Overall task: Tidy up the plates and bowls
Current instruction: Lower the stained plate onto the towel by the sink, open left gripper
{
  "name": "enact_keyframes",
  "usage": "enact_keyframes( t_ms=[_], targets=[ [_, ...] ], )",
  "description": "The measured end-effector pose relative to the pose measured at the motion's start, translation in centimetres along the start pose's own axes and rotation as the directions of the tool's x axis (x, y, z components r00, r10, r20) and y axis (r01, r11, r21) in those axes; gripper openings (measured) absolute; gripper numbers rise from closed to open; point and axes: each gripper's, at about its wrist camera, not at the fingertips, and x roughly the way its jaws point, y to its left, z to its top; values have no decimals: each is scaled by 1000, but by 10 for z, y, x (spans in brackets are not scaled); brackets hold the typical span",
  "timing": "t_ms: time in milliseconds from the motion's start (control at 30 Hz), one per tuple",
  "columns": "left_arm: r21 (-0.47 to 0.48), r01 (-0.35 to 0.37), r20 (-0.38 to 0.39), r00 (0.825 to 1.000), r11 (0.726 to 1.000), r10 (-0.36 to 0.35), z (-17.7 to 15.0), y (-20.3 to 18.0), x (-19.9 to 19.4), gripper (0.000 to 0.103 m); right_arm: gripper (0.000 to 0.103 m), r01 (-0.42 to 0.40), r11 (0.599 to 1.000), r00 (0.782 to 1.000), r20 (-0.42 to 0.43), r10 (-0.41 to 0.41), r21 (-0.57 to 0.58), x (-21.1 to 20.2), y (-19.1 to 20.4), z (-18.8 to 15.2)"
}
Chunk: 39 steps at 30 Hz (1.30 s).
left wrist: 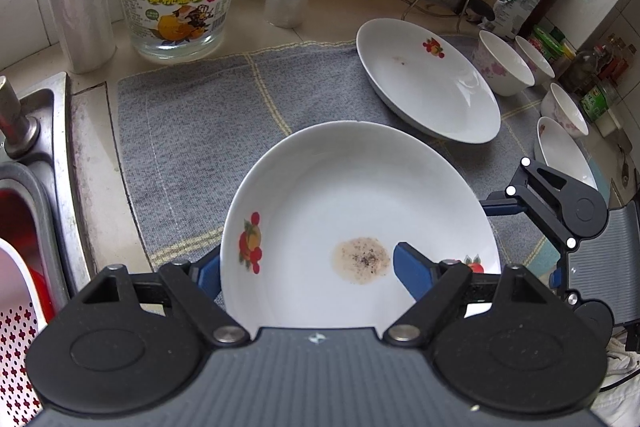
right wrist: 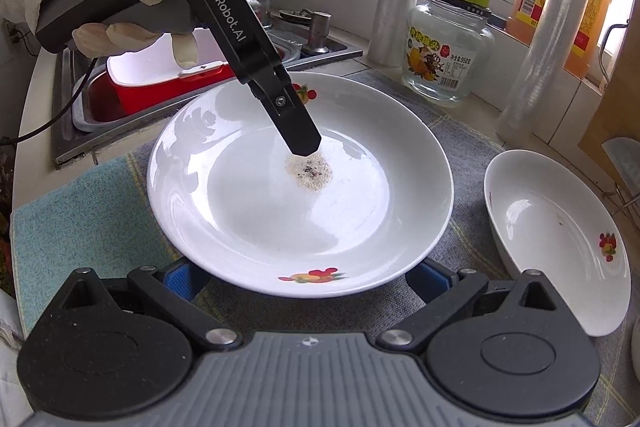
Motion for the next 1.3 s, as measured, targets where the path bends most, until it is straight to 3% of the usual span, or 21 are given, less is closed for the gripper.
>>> enact_keyframes(
  t_ms=[367, 567, 700, 767, 967, 1300],
  targets=[
    [-21, -3, 0, 1000, 1000, 3, -4, 10, 6, 84, 103, 0, 1000, 1000, -17, 0, 18, 10, 0, 2],
    [47, -94, 75, 993, 994, 90, -14, -2, -3, 87, 103, 9, 1000, 1000, -30, -9, -10, 8, 5, 4],
    [107, -202, 172, 968, 974, 181, -22, -23, -23, 90, 103, 14, 1000, 1000, -25, -14, 16, -6, 0, 2],
    [118, -245, 223, 951, 962, 215, -27, -37, -32, 99, 103, 27, 999, 999, -31, -25, 44, -15, -5, -1],
    [136, -337, 335, 901, 932, 277, -47, -89, -40, 101, 103, 122, 982, 992, -39, -118, 146, -41, -19, -9],
    [74, -233, 392, 901, 970, 186, -69, -162, -35, 101, 103, 202, 948, 979, -20, -203, 246, -93, -26, -39]
  ],
)
